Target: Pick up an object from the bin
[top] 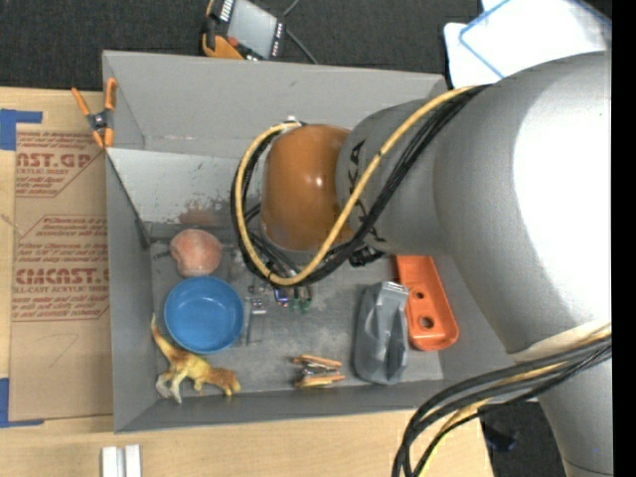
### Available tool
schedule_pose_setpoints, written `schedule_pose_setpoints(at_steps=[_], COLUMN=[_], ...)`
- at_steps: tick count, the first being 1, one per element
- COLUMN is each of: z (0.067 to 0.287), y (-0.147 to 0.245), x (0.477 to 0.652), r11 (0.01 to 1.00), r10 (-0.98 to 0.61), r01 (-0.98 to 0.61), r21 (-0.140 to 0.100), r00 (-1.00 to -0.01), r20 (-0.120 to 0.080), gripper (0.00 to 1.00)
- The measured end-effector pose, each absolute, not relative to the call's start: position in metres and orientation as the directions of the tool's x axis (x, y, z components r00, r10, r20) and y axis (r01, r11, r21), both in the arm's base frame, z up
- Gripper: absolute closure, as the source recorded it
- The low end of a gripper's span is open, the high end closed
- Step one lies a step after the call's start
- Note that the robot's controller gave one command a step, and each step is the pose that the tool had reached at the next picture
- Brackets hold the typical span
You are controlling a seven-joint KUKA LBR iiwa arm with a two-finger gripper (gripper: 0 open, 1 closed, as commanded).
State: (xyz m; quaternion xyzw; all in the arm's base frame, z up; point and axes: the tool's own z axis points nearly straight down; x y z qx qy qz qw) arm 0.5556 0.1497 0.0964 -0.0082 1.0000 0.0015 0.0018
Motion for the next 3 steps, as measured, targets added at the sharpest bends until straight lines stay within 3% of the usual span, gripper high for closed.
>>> schedule_pose_setpoints(at_steps=[1, 2, 3], z=[0.095, 0.074, 0.070], y=[0.149, 0.155, 0.124], x=[0.553, 0.523, 0.522], r11=[0.999, 0.985, 0.878], r10=[-0.046, -0.175, -0.478], r01=[-0.046, -0.175, -0.478], r21=[0.003, 0.003, -0.001], r00=[-0.999, -0.985, -0.878], r20=[-0.005, -0.008, -0.007], gripper=[0.00, 0.00, 0.00])
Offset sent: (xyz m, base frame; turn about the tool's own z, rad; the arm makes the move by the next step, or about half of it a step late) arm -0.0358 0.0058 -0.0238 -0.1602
